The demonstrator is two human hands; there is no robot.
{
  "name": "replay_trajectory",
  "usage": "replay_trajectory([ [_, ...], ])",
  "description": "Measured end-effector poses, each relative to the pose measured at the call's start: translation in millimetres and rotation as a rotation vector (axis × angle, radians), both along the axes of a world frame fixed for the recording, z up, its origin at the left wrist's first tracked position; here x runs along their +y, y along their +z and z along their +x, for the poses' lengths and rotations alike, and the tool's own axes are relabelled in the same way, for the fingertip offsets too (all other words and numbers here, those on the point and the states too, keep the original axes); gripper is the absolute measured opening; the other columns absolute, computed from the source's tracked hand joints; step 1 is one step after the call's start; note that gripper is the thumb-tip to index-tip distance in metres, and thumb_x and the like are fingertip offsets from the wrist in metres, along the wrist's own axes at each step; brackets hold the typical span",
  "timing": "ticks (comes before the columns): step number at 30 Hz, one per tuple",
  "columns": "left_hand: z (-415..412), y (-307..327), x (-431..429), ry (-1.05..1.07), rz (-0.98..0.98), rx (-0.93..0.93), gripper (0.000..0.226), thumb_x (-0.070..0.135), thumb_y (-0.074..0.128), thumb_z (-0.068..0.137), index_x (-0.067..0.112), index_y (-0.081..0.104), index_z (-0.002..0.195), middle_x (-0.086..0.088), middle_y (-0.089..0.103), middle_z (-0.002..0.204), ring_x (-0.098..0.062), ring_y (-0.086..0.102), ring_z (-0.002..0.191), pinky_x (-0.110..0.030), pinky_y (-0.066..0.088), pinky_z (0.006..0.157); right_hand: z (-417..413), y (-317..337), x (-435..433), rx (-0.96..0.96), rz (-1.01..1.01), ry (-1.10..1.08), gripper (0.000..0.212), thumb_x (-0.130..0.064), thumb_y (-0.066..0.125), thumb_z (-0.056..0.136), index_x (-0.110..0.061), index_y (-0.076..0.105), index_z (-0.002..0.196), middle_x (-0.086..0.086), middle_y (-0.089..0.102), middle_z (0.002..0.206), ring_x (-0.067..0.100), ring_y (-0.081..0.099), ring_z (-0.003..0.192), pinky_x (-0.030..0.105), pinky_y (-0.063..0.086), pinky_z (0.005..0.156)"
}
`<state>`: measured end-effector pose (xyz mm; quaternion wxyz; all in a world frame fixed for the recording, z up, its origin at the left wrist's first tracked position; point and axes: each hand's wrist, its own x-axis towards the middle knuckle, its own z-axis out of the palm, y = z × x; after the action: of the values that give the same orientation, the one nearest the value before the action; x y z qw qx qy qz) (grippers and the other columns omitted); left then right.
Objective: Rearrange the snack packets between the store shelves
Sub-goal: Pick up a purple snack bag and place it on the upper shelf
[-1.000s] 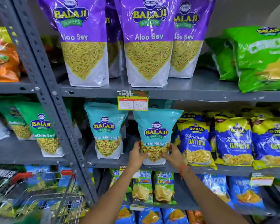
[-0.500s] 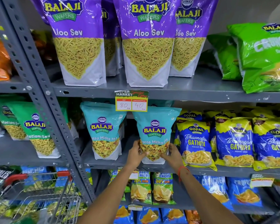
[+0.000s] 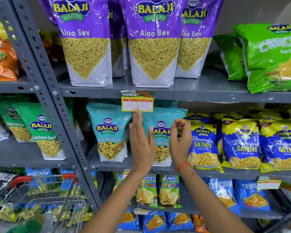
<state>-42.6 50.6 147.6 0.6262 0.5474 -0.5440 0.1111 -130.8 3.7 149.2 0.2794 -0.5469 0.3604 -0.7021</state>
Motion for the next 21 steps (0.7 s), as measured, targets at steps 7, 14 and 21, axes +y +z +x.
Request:
replay_trajectory([
  [7, 14.6, 128.4, -31.0, 0.063, -0.307, -0.073, 0.05, 0.012, 0.043, 0.099, -0.001, 0.027, 0.145, -0.022, 0.031, 0.155, -0.028, 0.025, 0.146, -0.036, 0.016, 0.121, 11.4, 118.4, -7.4, -0.09, -0.385, -0.038, 0.009, -0.01, 0.05, 0.089, -0.01, 0.056, 0.095, -0.006, 0.055, 0.085, 0.003, 0.053, 0.079, 0.016, 0.043, 0.076],
  [14, 41.7, 174.2, -81.0, 0.04, -0.096, -0.015, 0.079, 0.051, 0.038, 0.095, 0.0, 0.013, 0.15, -0.021, 0.02, 0.16, -0.031, 0.022, 0.148, -0.044, 0.02, 0.121, 27.7, 169.1, -61.6, 0.169, -0.318, -0.114, 0.046, -0.027, 0.05, 0.088, 0.001, 0.048, 0.125, 0.012, 0.051, 0.119, 0.032, 0.047, 0.115, 0.018, 0.028, 0.1],
  [21, 66.4, 177.0, -93.5, -0.24, 0.153, 0.272, 0.087, 0.076, 0.059, 0.062, 0.019, 0.052, 0.128, -0.002, 0.067, 0.125, -0.019, 0.062, 0.116, -0.043, 0.05, 0.101, 16.6, 169.7, -86.5, 0.248, -0.045, 0.262, 0.053, -0.04, 0.051, 0.094, -0.013, 0.04, 0.138, 0.0, 0.05, 0.136, 0.015, 0.044, 0.127, 0.026, 0.033, 0.098],
])
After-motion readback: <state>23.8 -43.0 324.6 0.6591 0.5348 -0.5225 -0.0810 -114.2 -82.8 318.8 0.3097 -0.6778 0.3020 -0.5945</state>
